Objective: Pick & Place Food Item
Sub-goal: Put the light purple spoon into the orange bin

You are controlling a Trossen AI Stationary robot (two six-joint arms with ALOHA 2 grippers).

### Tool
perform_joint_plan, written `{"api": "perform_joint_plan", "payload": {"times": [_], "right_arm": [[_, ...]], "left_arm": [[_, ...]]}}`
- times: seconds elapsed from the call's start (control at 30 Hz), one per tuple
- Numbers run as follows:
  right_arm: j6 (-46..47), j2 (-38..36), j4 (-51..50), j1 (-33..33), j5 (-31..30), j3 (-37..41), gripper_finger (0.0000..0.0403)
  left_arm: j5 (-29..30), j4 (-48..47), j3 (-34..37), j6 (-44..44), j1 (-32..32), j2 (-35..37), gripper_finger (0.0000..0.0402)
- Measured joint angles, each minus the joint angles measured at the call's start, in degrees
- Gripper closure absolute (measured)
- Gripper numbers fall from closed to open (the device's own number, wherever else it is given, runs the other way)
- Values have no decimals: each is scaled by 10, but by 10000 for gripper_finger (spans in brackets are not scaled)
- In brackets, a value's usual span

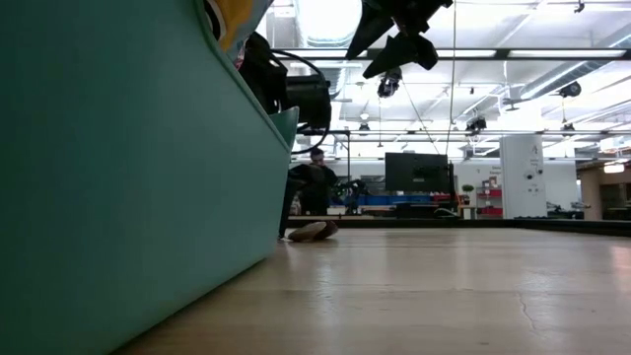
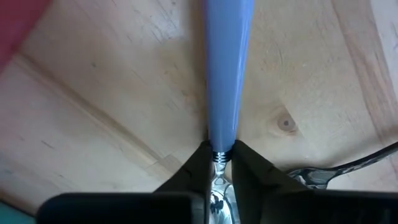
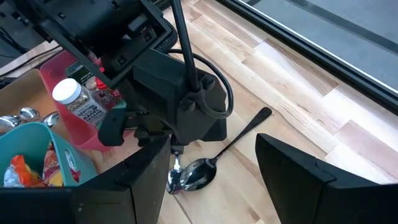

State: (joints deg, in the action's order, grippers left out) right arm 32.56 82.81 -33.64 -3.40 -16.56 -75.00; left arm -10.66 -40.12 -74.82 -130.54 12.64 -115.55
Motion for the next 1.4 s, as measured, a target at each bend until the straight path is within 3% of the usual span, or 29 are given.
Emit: {"api": "perform_joint_plan", "payload": {"times": [0.2, 1.17, 1.4], "right_arm": [[0, 0, 0, 0, 0, 0, 170], [0, 0, 0, 0, 0, 0, 170], [0, 0, 0, 0, 0, 0, 170]], "left_arm": [[0, 0, 0, 2, 0, 0, 372], [9, -12, -2, 18, 1, 31, 375], [8, -13, -2, 68, 2, 57, 375]]}}
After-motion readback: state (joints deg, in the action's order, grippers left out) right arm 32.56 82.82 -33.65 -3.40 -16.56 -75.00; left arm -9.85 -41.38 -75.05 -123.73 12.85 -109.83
